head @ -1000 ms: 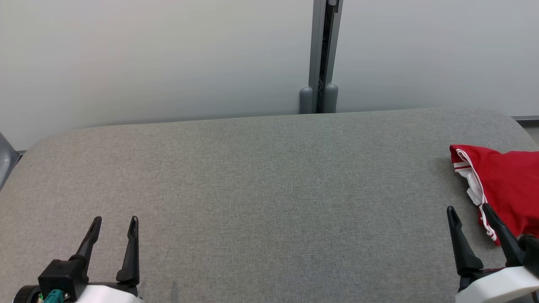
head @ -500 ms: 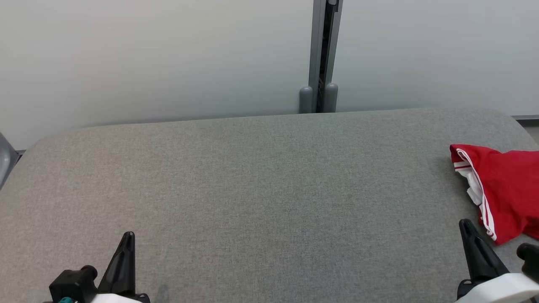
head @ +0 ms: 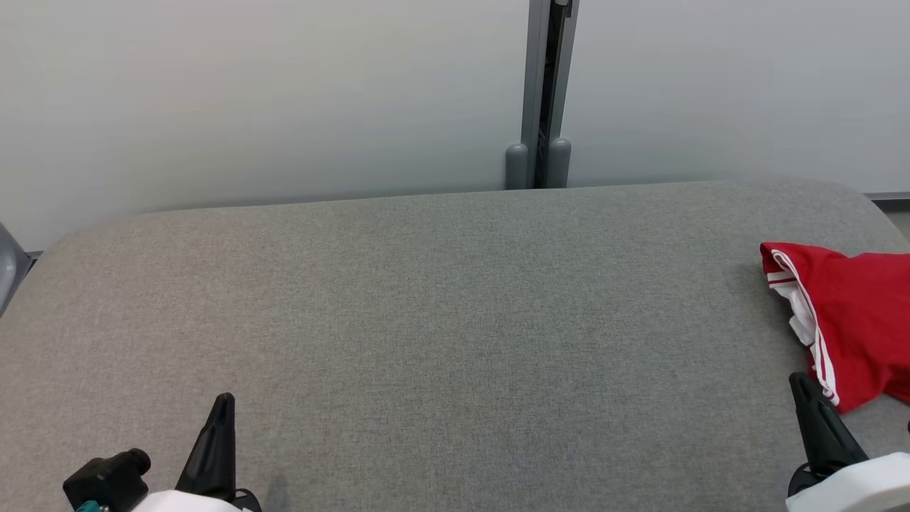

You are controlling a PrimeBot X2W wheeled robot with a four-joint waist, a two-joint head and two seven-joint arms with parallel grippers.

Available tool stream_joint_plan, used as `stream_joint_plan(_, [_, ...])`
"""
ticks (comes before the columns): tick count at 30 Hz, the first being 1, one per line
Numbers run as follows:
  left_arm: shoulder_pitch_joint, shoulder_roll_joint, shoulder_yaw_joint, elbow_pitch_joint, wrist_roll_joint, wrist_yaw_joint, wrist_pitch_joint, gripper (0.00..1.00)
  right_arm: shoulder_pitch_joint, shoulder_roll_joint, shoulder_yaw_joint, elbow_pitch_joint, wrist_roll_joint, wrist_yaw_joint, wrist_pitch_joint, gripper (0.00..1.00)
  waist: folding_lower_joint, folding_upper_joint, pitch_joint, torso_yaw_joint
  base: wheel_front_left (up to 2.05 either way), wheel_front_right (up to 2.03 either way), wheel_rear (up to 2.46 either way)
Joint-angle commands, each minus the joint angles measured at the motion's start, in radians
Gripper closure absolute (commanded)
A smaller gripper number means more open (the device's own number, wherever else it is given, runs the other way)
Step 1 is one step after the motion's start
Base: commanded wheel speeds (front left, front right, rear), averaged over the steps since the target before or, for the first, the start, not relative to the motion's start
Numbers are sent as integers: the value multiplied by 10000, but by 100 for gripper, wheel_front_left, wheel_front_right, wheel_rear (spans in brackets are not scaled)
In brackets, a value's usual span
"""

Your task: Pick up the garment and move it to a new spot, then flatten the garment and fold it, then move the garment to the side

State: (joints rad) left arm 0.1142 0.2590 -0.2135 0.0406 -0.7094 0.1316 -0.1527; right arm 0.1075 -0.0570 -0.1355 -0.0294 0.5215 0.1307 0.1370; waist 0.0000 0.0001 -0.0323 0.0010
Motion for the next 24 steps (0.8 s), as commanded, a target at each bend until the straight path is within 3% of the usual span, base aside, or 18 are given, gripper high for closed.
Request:
stream_joint_plan(1, [-346,10,113,-100,-329,-108,12,100,-272,-44,-136,-60,398,2,81,100,0,-1,4,0,0,0,0])
stream_joint_plan(24, [-607,-640,375,191,-3083,-916,121,100,-714,-18,-757,645,3662,1,721,100,0,-1,76,-2,0,0,0])
